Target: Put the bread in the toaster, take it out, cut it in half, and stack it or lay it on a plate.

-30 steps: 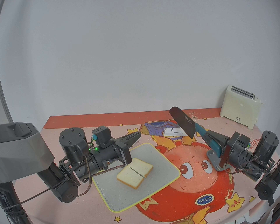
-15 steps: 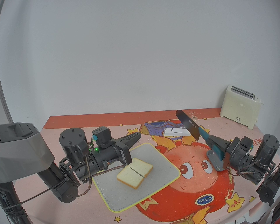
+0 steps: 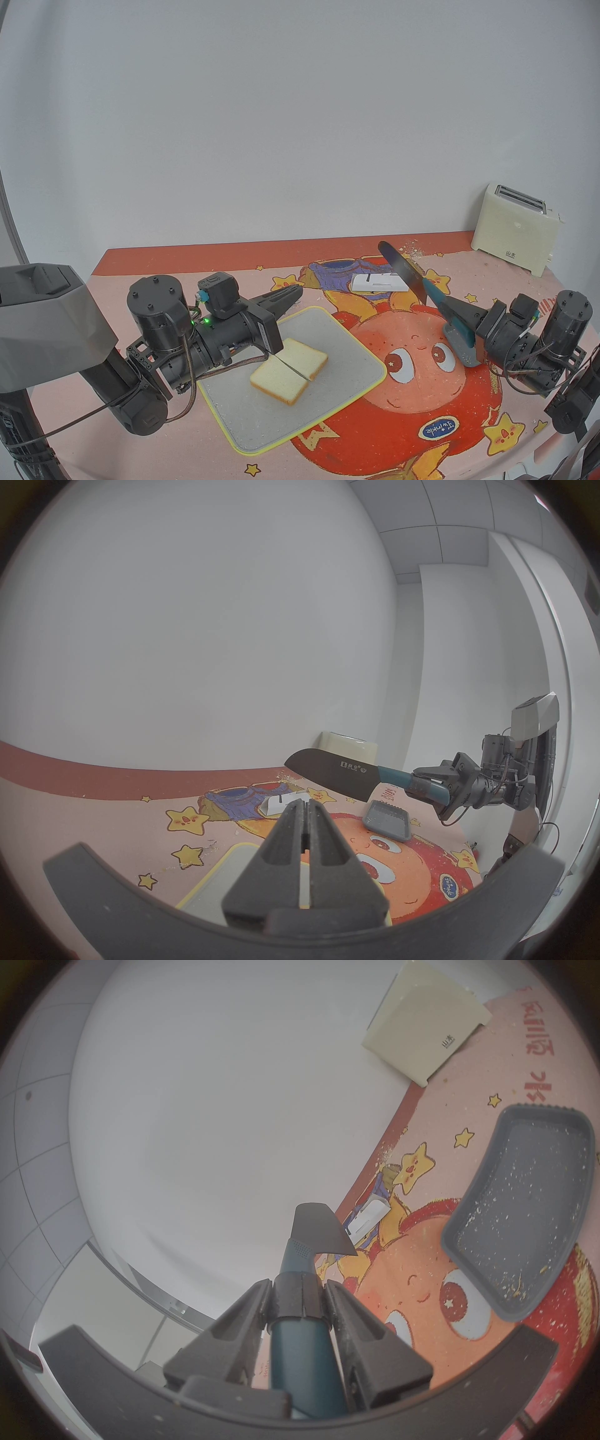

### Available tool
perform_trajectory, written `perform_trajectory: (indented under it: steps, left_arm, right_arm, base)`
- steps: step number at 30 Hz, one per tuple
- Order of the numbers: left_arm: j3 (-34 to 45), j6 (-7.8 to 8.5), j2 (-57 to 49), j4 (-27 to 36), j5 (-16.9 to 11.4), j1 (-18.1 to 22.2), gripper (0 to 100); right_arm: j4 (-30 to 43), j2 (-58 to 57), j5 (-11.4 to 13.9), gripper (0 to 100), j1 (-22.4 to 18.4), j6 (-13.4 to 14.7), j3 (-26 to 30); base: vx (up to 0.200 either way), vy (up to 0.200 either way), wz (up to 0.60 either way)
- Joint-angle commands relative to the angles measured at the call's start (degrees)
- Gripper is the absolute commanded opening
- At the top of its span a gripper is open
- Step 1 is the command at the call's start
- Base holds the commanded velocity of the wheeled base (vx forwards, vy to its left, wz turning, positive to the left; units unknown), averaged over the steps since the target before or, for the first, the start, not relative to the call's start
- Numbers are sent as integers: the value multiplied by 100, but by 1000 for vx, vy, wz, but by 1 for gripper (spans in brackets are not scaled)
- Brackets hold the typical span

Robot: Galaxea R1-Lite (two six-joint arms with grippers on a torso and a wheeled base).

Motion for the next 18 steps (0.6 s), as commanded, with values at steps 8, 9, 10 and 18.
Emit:
perform_trajectory:
  steps: [8,9,10,18]
  left_arm:
    - [5,1,71,-30,1,1,0]
    - [5,1,71,-30,1,1,0]
    - [5,1,62,-30,-7,1,0]
    - [5,1,62,-30,-7,-8,0]
  right_arm:
    - [-32,625,-342,0,-15,-351,-238]
    - [-32,634,-342,0,12,-351,-247]
    - [-24,634,-342,0,20,-360,-247]
    - [-24,863,-421,0,117,-738,-265]
  base:
    - [0,0,0]
    - [0,0,0]
    - [0,0,0]
    - [0,0,0]
